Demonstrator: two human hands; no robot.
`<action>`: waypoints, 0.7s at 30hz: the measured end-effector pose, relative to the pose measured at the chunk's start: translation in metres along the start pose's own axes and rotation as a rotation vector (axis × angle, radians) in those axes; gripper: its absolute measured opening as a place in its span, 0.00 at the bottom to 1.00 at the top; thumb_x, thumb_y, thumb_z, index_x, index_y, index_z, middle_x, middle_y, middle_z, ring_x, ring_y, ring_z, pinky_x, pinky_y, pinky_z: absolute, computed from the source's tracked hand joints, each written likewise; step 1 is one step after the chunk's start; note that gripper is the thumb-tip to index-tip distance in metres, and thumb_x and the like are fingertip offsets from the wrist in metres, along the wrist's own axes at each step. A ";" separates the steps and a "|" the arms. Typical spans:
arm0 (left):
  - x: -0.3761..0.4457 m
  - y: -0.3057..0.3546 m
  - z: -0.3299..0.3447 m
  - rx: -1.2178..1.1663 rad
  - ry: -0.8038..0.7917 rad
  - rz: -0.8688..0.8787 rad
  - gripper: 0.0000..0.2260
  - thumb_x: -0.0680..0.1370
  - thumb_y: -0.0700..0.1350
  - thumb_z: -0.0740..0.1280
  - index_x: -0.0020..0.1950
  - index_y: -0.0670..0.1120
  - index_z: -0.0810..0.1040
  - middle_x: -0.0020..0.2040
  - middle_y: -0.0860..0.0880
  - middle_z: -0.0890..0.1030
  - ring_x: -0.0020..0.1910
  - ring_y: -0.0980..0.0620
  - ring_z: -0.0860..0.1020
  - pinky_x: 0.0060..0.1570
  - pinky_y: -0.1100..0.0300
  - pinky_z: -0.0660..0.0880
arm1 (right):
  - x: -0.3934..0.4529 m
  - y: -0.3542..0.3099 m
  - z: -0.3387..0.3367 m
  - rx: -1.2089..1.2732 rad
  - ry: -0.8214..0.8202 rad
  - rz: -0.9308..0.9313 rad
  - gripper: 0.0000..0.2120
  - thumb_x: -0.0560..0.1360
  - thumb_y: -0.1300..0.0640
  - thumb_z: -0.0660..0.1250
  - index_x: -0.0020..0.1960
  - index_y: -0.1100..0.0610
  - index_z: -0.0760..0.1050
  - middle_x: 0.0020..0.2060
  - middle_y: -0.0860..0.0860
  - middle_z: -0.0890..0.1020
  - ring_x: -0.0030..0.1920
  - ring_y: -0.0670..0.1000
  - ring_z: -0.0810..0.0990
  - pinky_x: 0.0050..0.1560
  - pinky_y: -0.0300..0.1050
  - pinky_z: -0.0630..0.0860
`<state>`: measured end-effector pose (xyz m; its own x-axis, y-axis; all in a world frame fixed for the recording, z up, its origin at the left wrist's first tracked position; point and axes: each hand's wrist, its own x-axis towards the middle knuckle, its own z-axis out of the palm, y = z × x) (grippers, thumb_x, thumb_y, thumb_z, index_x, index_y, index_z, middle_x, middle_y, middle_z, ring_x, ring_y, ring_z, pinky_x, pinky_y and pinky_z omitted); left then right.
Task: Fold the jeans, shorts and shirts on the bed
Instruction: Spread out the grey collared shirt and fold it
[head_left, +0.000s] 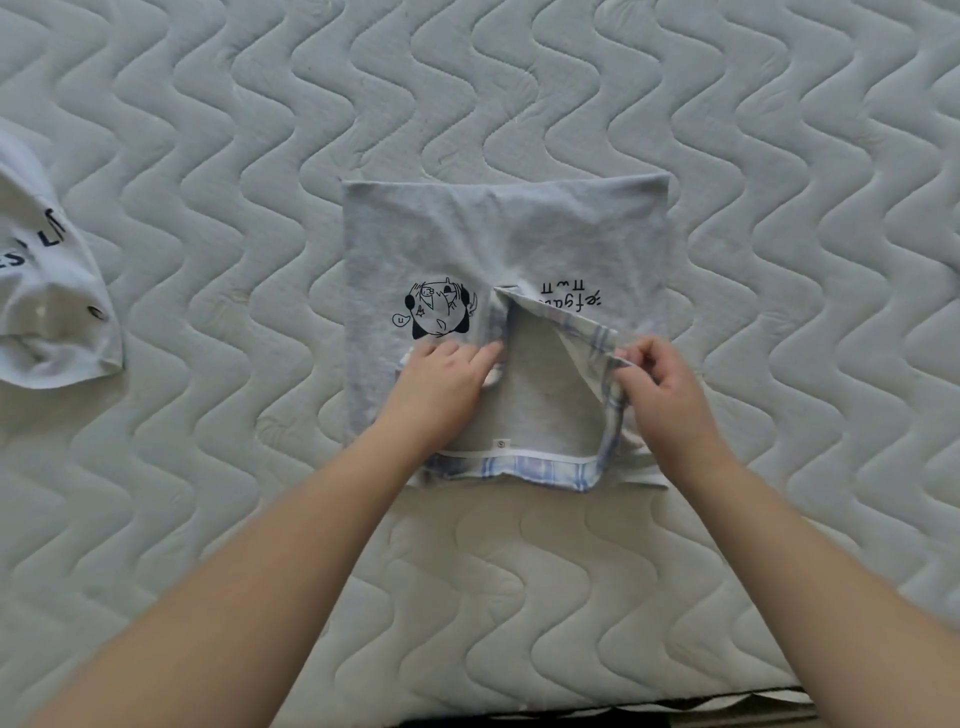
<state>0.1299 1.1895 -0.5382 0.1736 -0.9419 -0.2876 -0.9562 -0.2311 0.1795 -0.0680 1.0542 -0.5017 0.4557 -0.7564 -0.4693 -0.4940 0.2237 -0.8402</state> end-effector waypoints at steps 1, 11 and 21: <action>0.003 0.001 0.002 0.000 -0.032 -0.043 0.23 0.78 0.41 0.61 0.74 0.47 0.67 0.59 0.48 0.79 0.58 0.44 0.76 0.60 0.50 0.64 | 0.000 0.003 -0.001 0.094 0.019 0.020 0.12 0.73 0.65 0.62 0.37 0.52 0.64 0.31 0.42 0.73 0.36 0.42 0.71 0.46 0.47 0.67; 0.014 0.010 -0.008 -0.260 -0.090 -0.024 0.17 0.78 0.52 0.66 0.66 0.51 0.74 0.52 0.53 0.81 0.55 0.48 0.76 0.49 0.55 0.65 | -0.008 0.003 0.008 -0.156 -0.257 -0.201 0.14 0.73 0.68 0.63 0.40 0.50 0.65 0.65 0.39 0.76 0.67 0.39 0.72 0.58 0.35 0.71; -0.031 -0.030 -0.010 -0.735 0.012 -0.524 0.26 0.70 0.53 0.76 0.65 0.47 0.74 0.53 0.50 0.75 0.51 0.52 0.75 0.58 0.54 0.73 | 0.001 0.003 0.038 -0.458 -0.333 -0.255 0.09 0.78 0.59 0.63 0.50 0.45 0.67 0.60 0.41 0.80 0.52 0.38 0.78 0.42 0.24 0.67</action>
<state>0.1552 1.2228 -0.5257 0.5515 -0.6733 -0.4925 -0.3629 -0.7252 0.5852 -0.0409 1.0770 -0.5150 0.7714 -0.5020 -0.3910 -0.5730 -0.2809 -0.7699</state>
